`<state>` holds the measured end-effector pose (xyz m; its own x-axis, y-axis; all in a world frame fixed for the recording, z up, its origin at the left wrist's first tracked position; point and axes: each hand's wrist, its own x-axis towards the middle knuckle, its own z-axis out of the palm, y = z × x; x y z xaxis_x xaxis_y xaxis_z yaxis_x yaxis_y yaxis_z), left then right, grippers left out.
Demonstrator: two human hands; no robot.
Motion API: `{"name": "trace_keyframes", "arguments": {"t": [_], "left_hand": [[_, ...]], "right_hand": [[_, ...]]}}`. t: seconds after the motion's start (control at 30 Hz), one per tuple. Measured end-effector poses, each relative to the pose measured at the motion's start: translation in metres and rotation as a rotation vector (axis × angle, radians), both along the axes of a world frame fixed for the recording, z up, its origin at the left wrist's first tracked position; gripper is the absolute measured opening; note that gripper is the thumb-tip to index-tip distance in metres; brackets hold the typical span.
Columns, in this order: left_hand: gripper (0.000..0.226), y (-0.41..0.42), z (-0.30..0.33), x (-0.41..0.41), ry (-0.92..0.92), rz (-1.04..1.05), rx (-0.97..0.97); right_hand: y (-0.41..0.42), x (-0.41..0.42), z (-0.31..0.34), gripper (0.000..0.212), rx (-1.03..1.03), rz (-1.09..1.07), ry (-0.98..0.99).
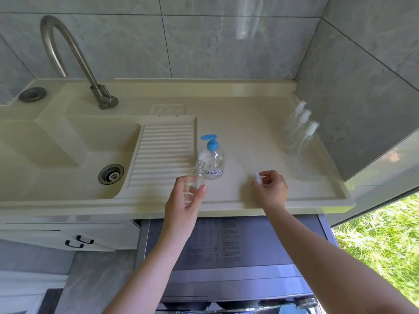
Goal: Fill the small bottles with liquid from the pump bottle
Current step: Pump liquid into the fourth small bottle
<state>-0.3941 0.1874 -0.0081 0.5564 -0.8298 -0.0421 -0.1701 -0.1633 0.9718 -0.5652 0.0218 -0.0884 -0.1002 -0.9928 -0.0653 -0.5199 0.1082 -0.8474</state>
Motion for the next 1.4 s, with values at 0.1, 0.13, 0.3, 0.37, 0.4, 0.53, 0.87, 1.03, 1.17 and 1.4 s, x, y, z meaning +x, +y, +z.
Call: {"name": "trace_keyframes", "arguments": {"t": [0.1,0.13,0.3,0.37,0.4,0.53,0.87,1.03,1.17,1.4], "left_hand": [[0.018,0.001,0.0,0.001,-0.002,0.003,-0.003],[0.018,0.001,-0.001,0.002,-0.003,0.003,-0.003],[0.017,-0.001,-0.002,0.002,-0.028,-0.008,0.006],[0.016,-0.002,-0.001,0.002,-0.025,-0.012,0.007],[0.016,-0.001,0.0,0.001,-0.024,-0.013,0.005],[0.015,0.0,0.003,0.001,-0.025,-0.016,0.003],[0.023,0.002,0.015,0.009,-0.206,0.036,-0.021],[0.027,0.003,0.022,0.019,-0.227,0.05,-0.046],[0.023,0.0,0.017,0.032,-0.231,0.082,-0.053],[0.028,-0.016,0.0,0.048,-0.265,0.088,0.001]], "right_hand": [[-0.001,0.003,-0.003,0.022,-0.012,0.012,0.044],[-0.002,0.003,-0.005,0.022,-0.007,0.009,0.049],[-0.003,0.004,-0.011,0.023,-0.034,0.006,0.091],[-0.004,0.004,-0.011,0.023,-0.043,0.009,0.09],[-0.004,0.003,-0.011,0.024,-0.042,0.011,0.09],[-0.003,0.002,-0.011,0.031,-0.044,0.003,0.056],[-0.001,0.01,0.005,0.046,-0.24,-0.049,0.137],[0.0,0.03,0.036,0.025,-0.32,0.071,-0.016],[0.0,0.054,0.065,0.026,-0.384,0.223,-0.11],[-0.005,0.087,0.099,0.036,-0.375,0.407,-0.14]]}}
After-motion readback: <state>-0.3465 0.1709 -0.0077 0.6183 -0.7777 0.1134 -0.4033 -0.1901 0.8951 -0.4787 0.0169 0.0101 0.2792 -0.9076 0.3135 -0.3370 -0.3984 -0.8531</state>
